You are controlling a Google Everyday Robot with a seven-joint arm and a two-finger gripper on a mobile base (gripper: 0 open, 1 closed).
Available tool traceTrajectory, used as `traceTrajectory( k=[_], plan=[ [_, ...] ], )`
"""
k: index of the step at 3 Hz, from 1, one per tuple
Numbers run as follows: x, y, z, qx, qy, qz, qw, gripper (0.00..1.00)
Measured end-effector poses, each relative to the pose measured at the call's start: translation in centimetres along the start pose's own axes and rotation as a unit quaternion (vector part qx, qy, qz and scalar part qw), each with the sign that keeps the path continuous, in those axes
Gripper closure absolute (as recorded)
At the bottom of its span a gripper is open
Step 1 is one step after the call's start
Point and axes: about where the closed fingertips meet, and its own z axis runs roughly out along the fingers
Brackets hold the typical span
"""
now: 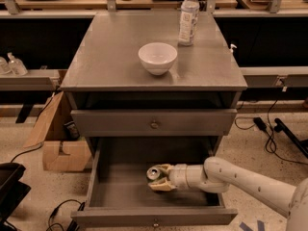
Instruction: Pick green can from middle drawer and place on counter
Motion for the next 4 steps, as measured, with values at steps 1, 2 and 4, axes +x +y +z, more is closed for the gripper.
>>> traceTrajectory(
  k=[1, 2, 4],
  plan=[
    [-3.9, 0.9, -1.3, -0.010, -0.022, 0.026, 0.9994, 0.94],
    [-11.5, 2.7, -5.8, -0.014, -0.050, 0.029, 0.9982, 1.00],
    [-30.7, 1.7, -19.5, 0.047, -0.105, 0.005, 0.9934, 1.00]
  ],
)
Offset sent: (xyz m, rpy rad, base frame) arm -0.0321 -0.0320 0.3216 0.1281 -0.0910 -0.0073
